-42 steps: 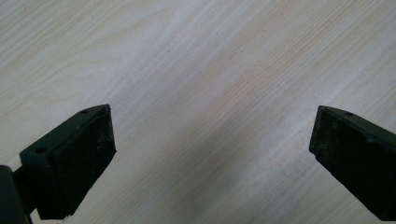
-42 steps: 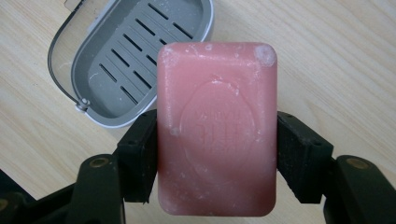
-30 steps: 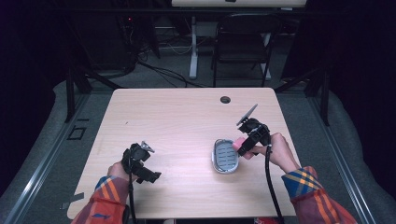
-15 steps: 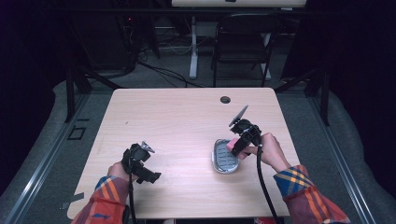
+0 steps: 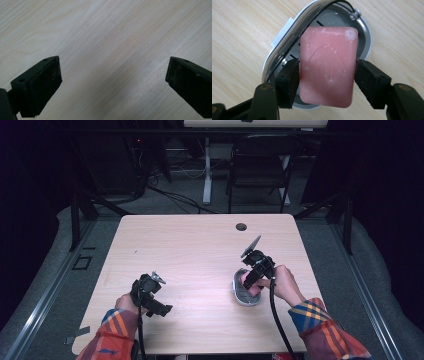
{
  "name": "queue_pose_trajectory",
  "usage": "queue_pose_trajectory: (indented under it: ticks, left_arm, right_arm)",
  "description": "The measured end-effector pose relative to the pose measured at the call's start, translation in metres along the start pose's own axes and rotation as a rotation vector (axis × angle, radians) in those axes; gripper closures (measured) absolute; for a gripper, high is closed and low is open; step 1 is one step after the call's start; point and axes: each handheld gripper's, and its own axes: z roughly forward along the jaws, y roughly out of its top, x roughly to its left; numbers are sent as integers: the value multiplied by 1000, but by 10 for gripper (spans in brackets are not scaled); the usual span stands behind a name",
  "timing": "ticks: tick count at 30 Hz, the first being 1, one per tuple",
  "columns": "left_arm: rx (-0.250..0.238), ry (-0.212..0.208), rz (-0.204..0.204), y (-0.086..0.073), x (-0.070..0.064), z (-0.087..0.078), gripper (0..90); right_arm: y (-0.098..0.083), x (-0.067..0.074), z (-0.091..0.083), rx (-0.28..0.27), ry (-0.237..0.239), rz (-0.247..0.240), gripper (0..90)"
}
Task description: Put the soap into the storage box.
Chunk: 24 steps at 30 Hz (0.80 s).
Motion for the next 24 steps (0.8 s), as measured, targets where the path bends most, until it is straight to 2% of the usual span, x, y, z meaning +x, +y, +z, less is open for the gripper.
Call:
queue_pose_trajectory:
  ticks: [8, 11, 13, 17, 24]
  left_arm:
    - [-3, 2, -1, 0, 0, 0, 3]
    - [-3, 2, -1, 0, 0, 0, 3]
    - [-2, 2, 0, 0, -1, 0, 3]
    - [-1, 2, 2, 0, -1, 0, 3]
    - [1, -1, 3, 0, -1, 1, 3]
  right_arm:
    - [-2, -3, -4, 24, 41, 23, 389]
    - [-3, -4, -7, 17, 55, 13, 447]
    - [-5, -3, -9, 39, 88, 7, 463]
    - [-5, 0, -9, 54, 96, 2, 480]
    - [-5, 2, -12, 54, 108, -45, 498]
